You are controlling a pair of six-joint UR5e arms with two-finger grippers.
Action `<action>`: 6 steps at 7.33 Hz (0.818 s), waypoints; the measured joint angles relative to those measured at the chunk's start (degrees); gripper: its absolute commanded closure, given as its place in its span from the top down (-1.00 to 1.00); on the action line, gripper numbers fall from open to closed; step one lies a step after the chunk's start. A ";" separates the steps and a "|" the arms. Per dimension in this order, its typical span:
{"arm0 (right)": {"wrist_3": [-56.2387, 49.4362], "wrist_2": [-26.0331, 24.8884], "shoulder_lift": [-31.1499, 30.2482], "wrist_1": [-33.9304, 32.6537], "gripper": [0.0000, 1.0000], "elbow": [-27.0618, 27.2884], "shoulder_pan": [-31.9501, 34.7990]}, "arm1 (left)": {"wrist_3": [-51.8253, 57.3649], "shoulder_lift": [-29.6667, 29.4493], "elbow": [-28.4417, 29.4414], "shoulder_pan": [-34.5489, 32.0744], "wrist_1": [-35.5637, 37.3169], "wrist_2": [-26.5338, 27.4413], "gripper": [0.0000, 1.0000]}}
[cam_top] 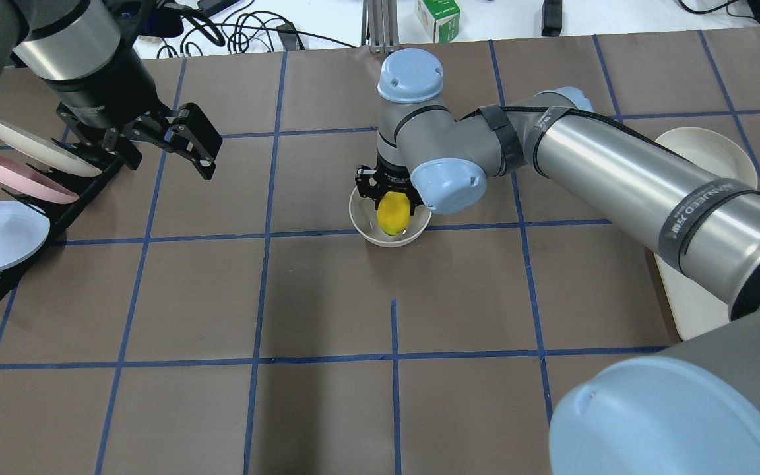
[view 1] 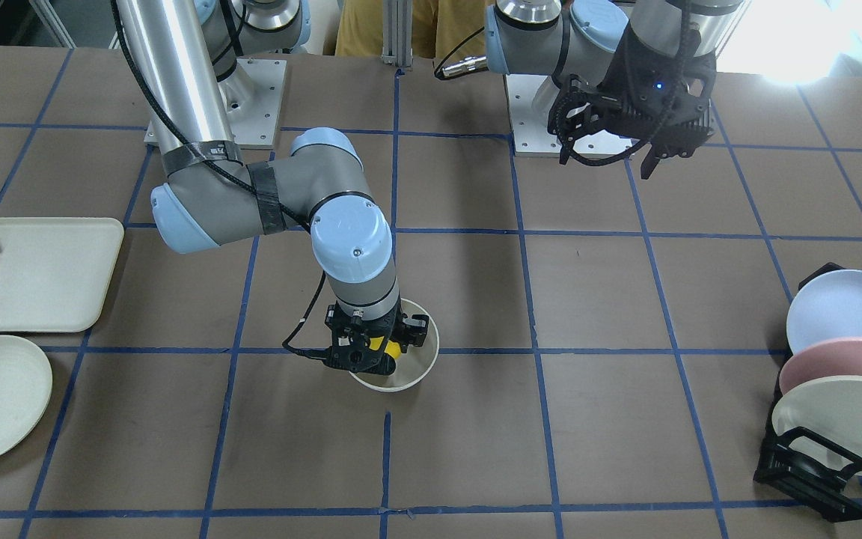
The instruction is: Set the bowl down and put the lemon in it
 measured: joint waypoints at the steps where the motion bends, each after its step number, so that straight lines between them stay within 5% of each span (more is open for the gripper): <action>1: 0.14 0.00 0.86 -0.92 0.26 -0.01 0.00 | 0.21 0.22 0.20 1.47 0.15 -0.06 1.00; 2: 0.37 0.03 1.26 -1.57 0.80 0.00 0.00 | 0.13 0.55 0.29 2.81 0.18 -0.11 1.00; 3: 0.50 0.04 1.35 -1.83 1.00 0.01 0.00 | -0.51 0.93 0.20 3.37 0.16 0.08 1.00; 6: 0.55 -0.08 0.40 -1.61 1.00 -0.14 0.27 | -2.60 0.60 0.13 3.57 0.38 0.17 1.00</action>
